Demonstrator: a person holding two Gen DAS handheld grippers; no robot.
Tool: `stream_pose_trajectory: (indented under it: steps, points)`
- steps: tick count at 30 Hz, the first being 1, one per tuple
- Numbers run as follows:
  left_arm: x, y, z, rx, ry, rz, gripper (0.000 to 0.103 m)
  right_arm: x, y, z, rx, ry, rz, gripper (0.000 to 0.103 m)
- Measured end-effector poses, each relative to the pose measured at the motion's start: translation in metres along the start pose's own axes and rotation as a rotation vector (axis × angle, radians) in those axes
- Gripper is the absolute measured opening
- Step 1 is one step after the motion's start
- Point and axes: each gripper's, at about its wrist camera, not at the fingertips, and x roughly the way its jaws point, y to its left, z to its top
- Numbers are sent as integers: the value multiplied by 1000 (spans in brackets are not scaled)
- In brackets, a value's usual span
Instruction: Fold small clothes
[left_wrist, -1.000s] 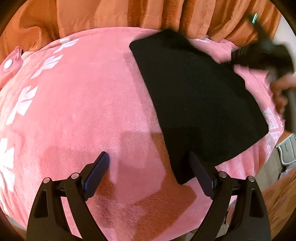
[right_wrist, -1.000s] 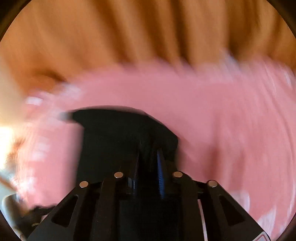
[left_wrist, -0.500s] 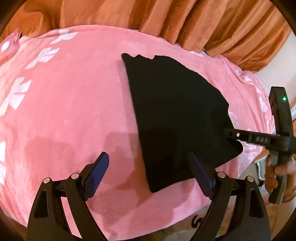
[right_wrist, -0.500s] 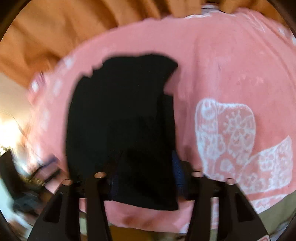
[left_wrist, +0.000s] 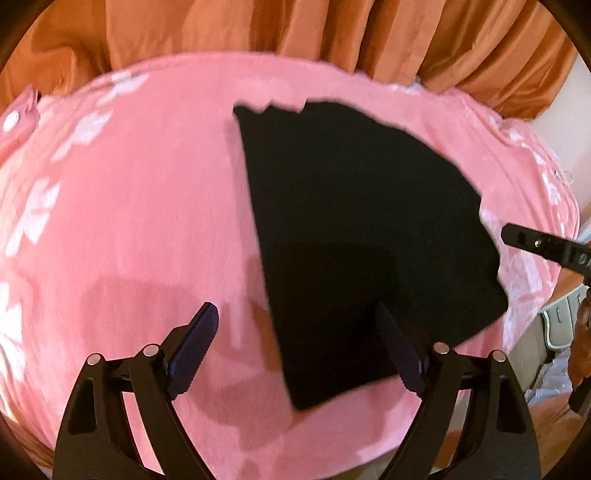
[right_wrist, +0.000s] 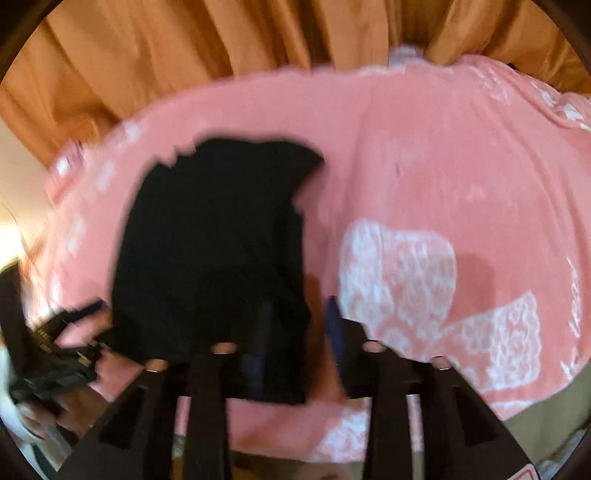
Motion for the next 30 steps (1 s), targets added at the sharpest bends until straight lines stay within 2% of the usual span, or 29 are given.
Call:
stream_pose_trajectory:
  steps: [4, 8, 11, 16, 22, 23, 26, 27, 28, 30]
  points:
    - [9, -5, 18, 1, 1, 4, 86, 22, 7, 17, 55, -8, 26, 64]
    - [26, -3, 30, -42, 29, -26, 86, 59, 14, 30, 72, 33, -6, 66]
    - [34, 1, 35, -61, 36, -32, 90, 78, 13, 34, 85, 39, 46, 68]
    - [44, 5, 39, -92, 43, -60, 96, 86, 10, 31, 124, 47, 152, 69]
    - [50, 2, 44, -65, 11, -104, 97, 93, 25, 34, 63, 41, 195, 71]
    - [50, 2, 46, -56, 8, -127, 88, 94, 27, 35, 49, 45, 195, 68]
    - [47, 5, 53, -61, 15, -188, 66, 94, 36, 41, 27, 49, 204, 48]
    - [45, 7, 56, -63, 16, -207, 52, 92, 38, 43, 29, 50, 220, 30]
    - [42, 8, 61, -57, 17, -229, 39, 87, 42, 46, 37, 29, 214, 25]
    - [35, 12, 68, -58, 16, -263, 31, 78, 51, 50, 35, -6, 201, 22]
